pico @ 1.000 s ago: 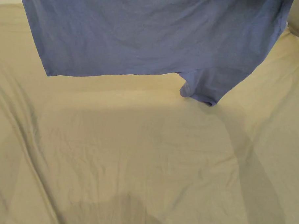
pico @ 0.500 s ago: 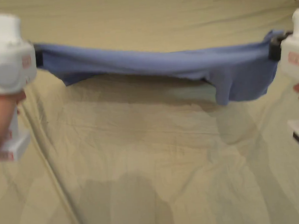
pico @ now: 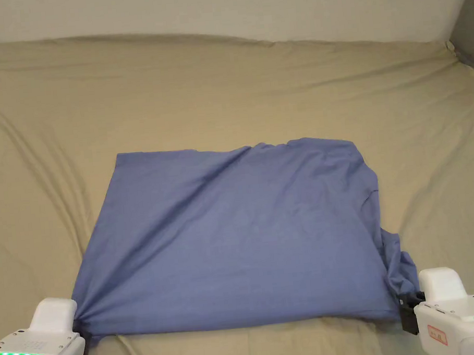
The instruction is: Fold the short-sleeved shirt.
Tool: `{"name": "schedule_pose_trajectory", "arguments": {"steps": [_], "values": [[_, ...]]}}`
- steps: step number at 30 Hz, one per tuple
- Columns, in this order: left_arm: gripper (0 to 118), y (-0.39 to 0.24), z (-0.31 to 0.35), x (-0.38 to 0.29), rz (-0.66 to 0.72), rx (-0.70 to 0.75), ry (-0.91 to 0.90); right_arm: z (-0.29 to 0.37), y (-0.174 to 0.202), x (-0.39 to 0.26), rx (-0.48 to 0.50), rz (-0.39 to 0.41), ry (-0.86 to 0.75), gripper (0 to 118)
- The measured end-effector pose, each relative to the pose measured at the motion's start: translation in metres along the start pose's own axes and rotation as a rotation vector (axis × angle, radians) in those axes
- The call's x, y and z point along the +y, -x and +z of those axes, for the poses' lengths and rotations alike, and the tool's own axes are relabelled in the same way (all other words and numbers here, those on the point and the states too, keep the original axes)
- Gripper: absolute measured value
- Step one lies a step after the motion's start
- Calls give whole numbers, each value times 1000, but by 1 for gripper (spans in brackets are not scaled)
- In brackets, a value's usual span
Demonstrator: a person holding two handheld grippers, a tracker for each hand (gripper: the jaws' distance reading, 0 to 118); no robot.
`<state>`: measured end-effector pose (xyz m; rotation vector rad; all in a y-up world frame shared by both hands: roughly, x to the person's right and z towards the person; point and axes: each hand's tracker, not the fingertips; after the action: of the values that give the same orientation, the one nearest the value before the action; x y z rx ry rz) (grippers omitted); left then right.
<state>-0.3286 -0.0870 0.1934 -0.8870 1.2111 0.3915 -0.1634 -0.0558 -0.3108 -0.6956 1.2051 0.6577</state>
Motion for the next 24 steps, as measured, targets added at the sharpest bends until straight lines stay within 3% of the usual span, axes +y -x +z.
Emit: {"name": "schedule_pose_trajectory", "arguments": {"steps": [16, 24], "values": [[3, 5, 64, -68, -205, -63, 219, 51, -20, -71, 84, -104, 252, 4], [3, 16, 75, -90, -162, -95, 263, 65, -20, -98, 102, -146, 314, 4]]}}
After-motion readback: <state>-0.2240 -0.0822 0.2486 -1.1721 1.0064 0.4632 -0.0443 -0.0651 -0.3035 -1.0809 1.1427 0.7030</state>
